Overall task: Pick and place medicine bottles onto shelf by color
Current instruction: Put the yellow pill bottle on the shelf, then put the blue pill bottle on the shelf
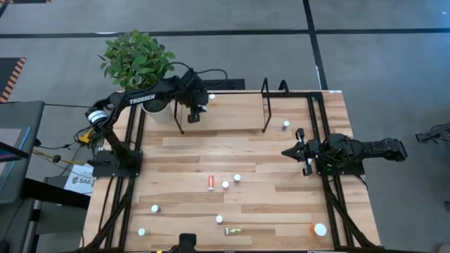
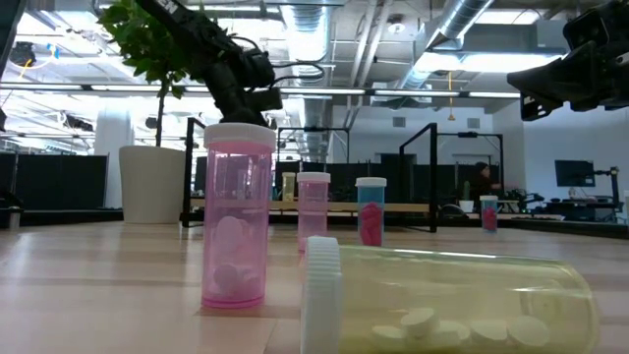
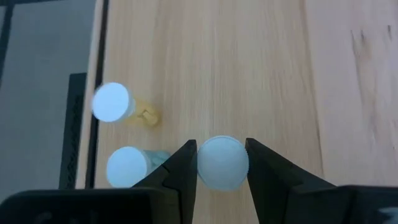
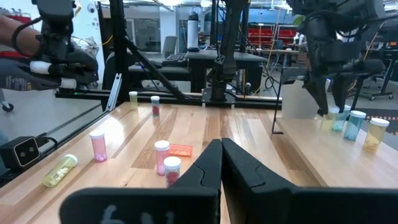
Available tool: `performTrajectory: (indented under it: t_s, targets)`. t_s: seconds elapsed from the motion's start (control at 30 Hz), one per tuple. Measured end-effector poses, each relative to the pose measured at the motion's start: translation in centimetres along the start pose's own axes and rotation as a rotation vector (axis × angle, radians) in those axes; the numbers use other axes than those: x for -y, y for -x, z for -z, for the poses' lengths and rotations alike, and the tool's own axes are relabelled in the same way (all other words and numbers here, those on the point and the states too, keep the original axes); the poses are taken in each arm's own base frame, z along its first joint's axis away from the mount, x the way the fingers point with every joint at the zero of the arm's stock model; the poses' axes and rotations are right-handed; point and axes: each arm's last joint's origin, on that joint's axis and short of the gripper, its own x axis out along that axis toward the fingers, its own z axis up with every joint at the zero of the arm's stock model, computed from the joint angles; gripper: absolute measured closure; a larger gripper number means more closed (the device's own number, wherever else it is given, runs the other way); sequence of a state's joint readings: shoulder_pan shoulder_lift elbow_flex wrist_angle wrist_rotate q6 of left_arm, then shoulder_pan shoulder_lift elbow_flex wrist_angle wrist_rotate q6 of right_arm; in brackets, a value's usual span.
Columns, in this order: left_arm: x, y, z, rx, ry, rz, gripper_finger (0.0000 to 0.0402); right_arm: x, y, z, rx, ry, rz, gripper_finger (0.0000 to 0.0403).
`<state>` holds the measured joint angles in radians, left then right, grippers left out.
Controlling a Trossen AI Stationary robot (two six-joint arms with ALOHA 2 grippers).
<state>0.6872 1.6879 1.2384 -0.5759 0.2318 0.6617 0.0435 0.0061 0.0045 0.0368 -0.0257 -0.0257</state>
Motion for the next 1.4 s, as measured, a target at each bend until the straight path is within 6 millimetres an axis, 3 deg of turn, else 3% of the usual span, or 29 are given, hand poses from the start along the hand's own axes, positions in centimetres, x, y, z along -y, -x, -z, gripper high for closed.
performTrajectory:
  t_s: [0.37,0.73,1.03,1.4]
  targets:
    - [-0.7,-1.5,0.3,0.010,-0.029,0.005,0.0303,0.0,0.0,0.0,0.000,0.000,0.000,0.0377]
    - [-1.0,-1.4,0.5,0.002,-0.022,-0.012,0.0302,0.0,0.0,0.0,0.000,0.000,0.000,0.0377]
    - [-1.1,-1.5,0.6,-0.011,0.009,-0.029,0.0249,0.0,0.0,0.0,0.000,0.000,0.000,0.0377]
    - [-2.2,1.6,-2.5,0.018,0.007,-0.038,0.0232,0.0,0.0,0.0,0.000,0.000,0.000,0.0377]
